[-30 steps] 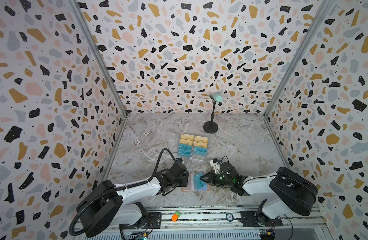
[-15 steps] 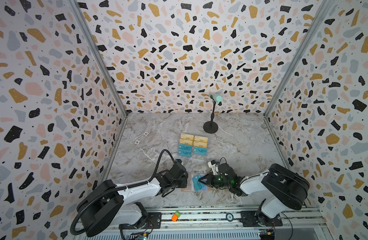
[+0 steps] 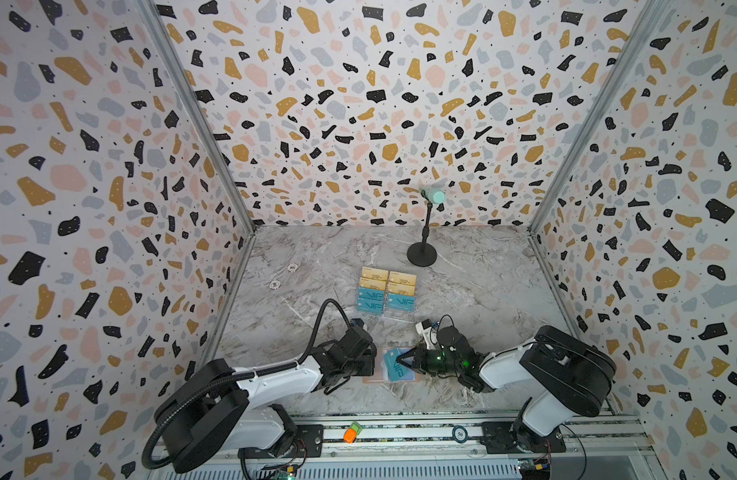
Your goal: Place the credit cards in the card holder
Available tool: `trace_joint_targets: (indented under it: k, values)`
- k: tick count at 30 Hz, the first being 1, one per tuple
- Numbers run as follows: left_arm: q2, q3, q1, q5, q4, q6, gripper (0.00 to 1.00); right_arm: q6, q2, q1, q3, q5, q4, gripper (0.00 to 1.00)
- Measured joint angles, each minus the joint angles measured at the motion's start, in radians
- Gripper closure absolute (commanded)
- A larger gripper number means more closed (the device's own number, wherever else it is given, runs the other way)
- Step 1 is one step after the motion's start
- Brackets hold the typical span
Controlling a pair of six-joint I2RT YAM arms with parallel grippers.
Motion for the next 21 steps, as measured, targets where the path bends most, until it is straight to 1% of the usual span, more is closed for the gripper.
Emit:
trace_joint_targets:
  k: [8, 21]
  values:
    - [0.000, 0.000, 0.000, 0.000, 0.000, -0.002, 0.99, 0.000, 0.040, 0.003, 0.000, 0.000, 0.034, 1.00]
    - [-0.002, -0.005, 0.000, 0.000, 0.007, -0.011, 1.00, 0.000, 0.041, 0.031, -0.009, 0.000, 0.047, 1.00]
